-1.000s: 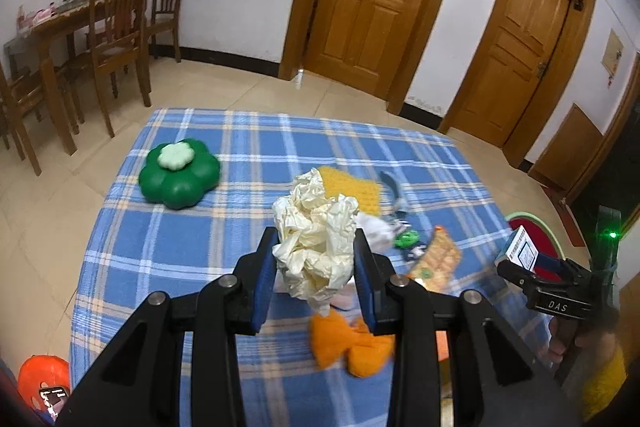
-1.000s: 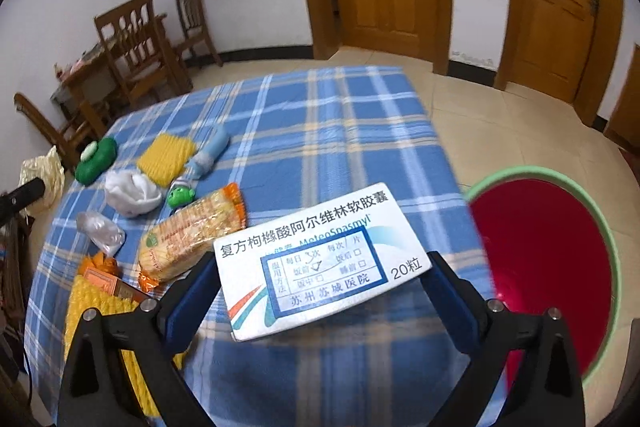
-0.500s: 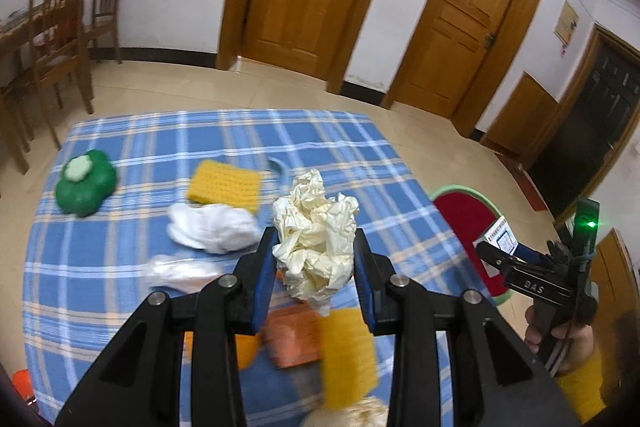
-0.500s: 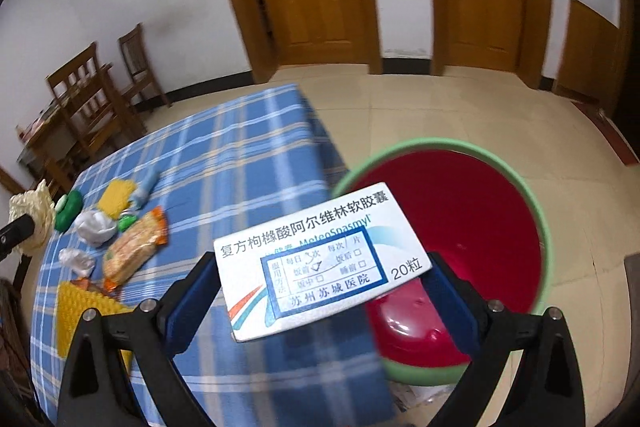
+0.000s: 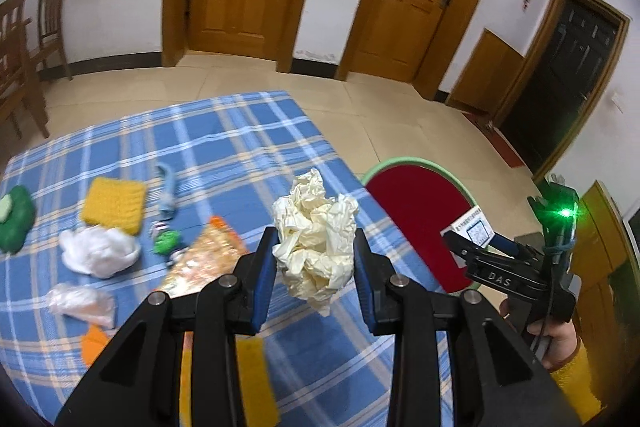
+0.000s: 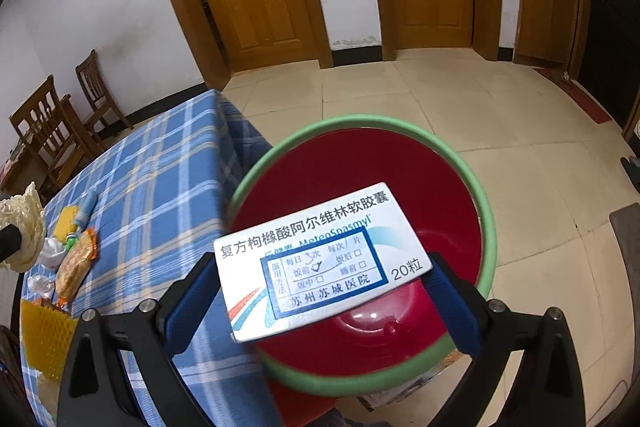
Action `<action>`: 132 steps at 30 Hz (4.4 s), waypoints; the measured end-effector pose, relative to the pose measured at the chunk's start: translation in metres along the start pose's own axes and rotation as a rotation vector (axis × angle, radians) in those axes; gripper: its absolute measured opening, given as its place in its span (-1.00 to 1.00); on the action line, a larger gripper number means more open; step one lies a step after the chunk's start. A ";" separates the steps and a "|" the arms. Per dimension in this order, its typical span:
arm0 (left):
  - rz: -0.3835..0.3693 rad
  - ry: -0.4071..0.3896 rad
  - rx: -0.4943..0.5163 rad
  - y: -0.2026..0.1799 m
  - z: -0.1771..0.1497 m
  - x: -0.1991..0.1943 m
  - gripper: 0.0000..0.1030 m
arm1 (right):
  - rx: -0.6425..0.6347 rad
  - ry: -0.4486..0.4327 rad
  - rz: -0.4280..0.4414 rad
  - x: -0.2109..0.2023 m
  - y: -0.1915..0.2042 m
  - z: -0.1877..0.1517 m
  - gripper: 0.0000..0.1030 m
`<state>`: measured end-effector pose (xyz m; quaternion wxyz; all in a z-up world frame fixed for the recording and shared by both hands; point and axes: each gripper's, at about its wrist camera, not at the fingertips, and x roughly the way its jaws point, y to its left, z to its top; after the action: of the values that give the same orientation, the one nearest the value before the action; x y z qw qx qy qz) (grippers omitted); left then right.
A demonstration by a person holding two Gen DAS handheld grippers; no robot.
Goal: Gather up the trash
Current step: 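Carry the tissue in the left gripper over the red bucket, then open the left gripper to drop the tissue into the bucket, then move the left gripper back over the table toward the white plastic bag, then grasp the white plastic bag with the left gripper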
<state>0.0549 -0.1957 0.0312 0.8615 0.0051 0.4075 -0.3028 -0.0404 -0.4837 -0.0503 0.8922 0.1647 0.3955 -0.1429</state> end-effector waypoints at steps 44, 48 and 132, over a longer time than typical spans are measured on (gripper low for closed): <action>-0.087 0.142 0.203 -0.119 0.004 0.119 0.18 | 0.160 -0.167 -0.102 -0.074 -0.076 -0.003 1.00; -0.090 0.141 0.188 -0.117 0.004 0.115 0.18 | 0.165 -0.165 -0.098 -0.075 -0.076 -0.004 1.00; 0.388 0.044 -0.226 0.173 -0.069 -0.005 0.36 | -0.118 0.061 0.073 -0.037 0.103 -0.032 1.00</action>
<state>0.0951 -0.0343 -0.0524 0.8896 -0.0066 0.4489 -0.0837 -0.0460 -0.3723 -0.0238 0.8924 0.1304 0.4242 -0.0818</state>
